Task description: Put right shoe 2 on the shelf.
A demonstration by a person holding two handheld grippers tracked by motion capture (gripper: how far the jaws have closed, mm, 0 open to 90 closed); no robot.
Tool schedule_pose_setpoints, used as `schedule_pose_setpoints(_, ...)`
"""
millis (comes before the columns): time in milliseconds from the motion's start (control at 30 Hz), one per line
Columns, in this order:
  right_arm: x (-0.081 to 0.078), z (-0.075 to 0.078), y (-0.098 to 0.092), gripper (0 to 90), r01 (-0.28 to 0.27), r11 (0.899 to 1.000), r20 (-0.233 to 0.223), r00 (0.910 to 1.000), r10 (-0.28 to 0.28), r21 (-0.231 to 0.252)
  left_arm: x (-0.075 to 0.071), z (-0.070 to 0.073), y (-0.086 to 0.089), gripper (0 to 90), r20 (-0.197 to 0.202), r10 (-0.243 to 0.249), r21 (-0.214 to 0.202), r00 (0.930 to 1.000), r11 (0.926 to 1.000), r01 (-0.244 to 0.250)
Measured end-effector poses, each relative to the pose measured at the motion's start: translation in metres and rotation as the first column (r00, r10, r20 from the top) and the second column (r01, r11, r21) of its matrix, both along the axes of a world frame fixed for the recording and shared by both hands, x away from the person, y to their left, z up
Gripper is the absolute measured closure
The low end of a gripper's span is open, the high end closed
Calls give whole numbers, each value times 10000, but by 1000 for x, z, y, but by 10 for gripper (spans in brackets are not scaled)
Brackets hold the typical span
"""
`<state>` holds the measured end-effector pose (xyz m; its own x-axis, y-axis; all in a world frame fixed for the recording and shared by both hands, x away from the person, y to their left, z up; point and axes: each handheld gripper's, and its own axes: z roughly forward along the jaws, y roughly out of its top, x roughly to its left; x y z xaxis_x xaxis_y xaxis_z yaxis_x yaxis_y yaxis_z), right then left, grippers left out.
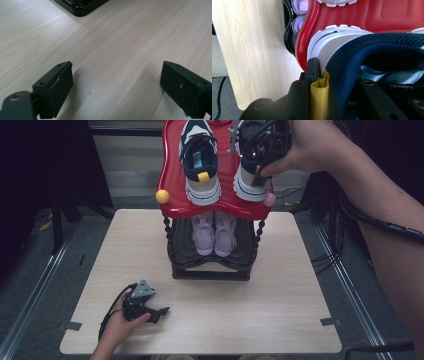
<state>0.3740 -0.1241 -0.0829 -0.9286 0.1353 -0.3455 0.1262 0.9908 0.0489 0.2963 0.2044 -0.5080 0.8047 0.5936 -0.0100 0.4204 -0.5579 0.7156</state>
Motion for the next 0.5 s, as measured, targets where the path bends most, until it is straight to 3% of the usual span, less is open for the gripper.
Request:
schedule_pose_setpoints(267,6,-8,6,714,-414,9991,-51,9991,414,-88,0,0,0,108,1,3,-4,10000,10000,-3)
schedule_pose_setpoints(500,10,-13,11,714,-446,9990,35,9990,447,-98,0,0,0,108,-14,-5,-14,10000,10000,5)
